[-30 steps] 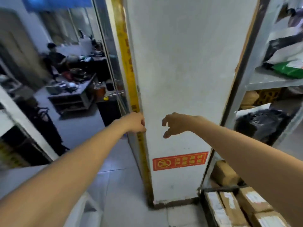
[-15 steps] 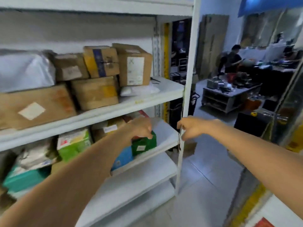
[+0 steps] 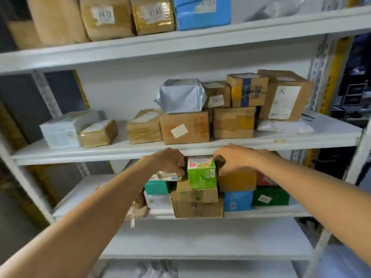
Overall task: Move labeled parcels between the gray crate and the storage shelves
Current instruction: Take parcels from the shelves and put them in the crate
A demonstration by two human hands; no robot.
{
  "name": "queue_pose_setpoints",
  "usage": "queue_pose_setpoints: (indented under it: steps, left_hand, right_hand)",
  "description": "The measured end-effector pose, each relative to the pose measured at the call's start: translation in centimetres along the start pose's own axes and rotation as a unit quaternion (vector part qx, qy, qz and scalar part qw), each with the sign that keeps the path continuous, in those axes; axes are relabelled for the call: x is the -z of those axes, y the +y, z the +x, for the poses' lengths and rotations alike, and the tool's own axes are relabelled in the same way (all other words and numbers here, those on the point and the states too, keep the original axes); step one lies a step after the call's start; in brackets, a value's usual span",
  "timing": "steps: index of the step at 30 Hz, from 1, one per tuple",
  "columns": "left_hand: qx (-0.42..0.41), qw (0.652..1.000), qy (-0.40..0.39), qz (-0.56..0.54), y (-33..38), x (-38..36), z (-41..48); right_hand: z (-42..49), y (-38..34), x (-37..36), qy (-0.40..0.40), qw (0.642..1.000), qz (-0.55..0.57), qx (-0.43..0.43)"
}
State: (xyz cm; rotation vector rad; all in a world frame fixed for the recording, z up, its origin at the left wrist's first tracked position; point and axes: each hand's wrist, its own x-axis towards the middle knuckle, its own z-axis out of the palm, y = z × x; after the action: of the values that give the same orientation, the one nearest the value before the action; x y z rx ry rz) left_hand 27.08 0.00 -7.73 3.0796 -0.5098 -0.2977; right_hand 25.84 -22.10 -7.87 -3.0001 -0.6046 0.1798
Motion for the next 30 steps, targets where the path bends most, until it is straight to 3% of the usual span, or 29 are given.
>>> queue_pose_setpoints:
  steps: [6,11,17,30]
  left_hand:
    - [0.072,0.997,0.007,-0.020,-6.8,-0.8,-4.4]
    - [0.106,0.993,0.022,-0.038,-11.0,-0.3,-6.8]
    - [0.141,0.984,0.083,-0.064,-16.5,0.9,-5.9]
    - [0.183,0.973,0.125,-0.065,-23.2,2.0,-0.3]
  right_hand:
    - [4.0,-8.4,-0.2,-0.004,0.996,-0.009,0.093]
    - [6.5,-12.4,0.1,0.001,0.992,-0.022,0.123]
    - [10.1,-14.2,1.3,0.021,0.993,-0.003,0.116]
    - [16.8,-13.4,2.0,0.032,0.996,-0.005,0.084]
